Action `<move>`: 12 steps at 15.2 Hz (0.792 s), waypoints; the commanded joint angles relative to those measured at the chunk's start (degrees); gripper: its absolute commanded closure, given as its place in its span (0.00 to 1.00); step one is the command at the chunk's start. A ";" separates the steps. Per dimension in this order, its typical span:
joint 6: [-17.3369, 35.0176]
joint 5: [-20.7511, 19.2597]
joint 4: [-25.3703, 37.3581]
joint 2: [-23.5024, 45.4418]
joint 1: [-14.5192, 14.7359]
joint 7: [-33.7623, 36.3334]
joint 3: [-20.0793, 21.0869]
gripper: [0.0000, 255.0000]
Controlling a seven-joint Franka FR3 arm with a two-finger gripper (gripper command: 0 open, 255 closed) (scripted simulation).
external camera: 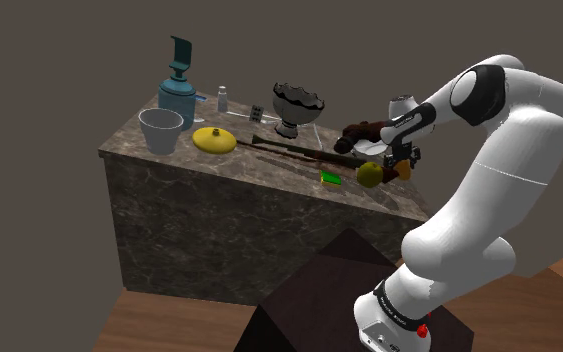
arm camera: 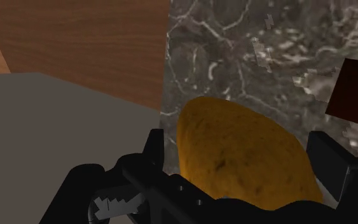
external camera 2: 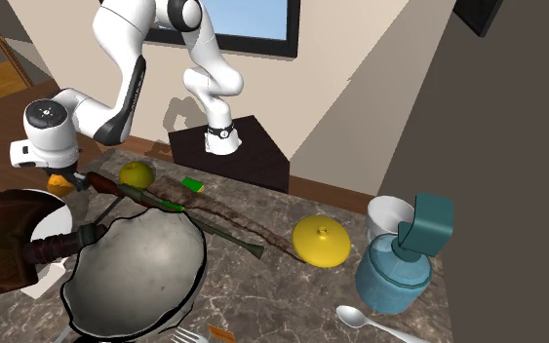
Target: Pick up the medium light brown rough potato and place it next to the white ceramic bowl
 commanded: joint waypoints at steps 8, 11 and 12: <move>-6.52 0.98 1.64 -3.71 2.31 -0.33 1.26 0.00; -6.52 0.98 1.65 -3.71 2.31 -0.33 1.26 0.00; -6.52 0.98 1.65 -3.71 2.31 -0.33 1.26 0.00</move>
